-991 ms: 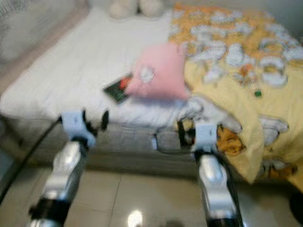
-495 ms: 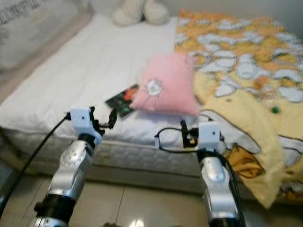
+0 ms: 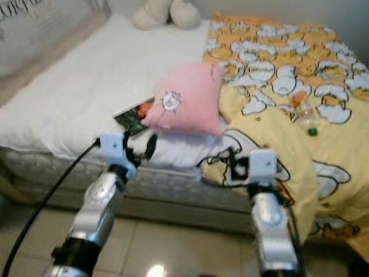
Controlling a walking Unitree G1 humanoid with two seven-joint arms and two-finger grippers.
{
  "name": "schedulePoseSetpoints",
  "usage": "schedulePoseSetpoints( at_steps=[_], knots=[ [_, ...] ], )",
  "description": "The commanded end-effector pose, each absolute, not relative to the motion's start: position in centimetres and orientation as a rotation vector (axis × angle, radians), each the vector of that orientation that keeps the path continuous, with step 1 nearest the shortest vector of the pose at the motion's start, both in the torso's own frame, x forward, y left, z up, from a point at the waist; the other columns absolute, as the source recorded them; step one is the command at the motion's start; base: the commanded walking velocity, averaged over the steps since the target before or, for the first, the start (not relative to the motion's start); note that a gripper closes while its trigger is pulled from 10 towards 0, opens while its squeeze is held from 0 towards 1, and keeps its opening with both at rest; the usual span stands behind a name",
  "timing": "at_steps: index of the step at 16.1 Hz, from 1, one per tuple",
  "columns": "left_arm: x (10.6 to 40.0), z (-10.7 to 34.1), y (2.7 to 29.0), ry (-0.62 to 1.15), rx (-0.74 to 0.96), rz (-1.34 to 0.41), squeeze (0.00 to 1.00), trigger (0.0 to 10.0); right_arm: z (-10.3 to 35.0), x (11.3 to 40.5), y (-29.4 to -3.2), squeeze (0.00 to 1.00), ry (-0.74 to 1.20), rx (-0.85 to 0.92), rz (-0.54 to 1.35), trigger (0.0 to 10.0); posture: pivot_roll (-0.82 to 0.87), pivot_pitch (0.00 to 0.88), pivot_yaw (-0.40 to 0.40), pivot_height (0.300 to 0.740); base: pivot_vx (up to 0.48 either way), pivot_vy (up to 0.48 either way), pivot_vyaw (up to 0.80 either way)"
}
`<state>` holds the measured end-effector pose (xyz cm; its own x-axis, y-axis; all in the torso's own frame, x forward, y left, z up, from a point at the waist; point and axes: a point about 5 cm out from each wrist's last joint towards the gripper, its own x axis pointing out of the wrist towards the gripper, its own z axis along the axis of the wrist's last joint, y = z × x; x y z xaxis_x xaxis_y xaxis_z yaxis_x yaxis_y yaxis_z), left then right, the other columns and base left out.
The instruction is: Clean up the room
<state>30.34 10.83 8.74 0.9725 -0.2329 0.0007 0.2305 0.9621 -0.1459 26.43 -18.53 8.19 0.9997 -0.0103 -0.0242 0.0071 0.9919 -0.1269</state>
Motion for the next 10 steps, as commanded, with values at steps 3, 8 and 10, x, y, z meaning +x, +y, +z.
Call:
schedulePoseSetpoints(
  at_steps=[3, 8, 10],
  knots=[
    [30.6, 8.6, 11.3, 0.024, -0.113, -0.202, 0.00, 10.0, 8.4, 26.5, -18.7, 0.00, 0.015, -0.139, -0.015, 10.0, -0.20, 0.000, 0.074, 0.740, 0.102, -0.265, 0.00],
    [30.9, 8.8, 13.2, 0.021, -0.153, -0.103, 0.00, 10.0, 8.5, 26.8, -18.0, 0.00, 0.015, -0.108, 0.053, 10.0, -0.19, 0.000, 0.066, 0.740, 0.370, 0.000, 0.00],
    [31.0, 8.7, 13.6, 0.026, -0.154, -0.075, 0.00, 10.0, 8.5, 27.0, -17.5, 0.00, 0.018, -0.127, 0.084, 10.0, -0.19, 0.000, 0.064, 0.740, 0.463, 0.000, 0.00]
  ],
)
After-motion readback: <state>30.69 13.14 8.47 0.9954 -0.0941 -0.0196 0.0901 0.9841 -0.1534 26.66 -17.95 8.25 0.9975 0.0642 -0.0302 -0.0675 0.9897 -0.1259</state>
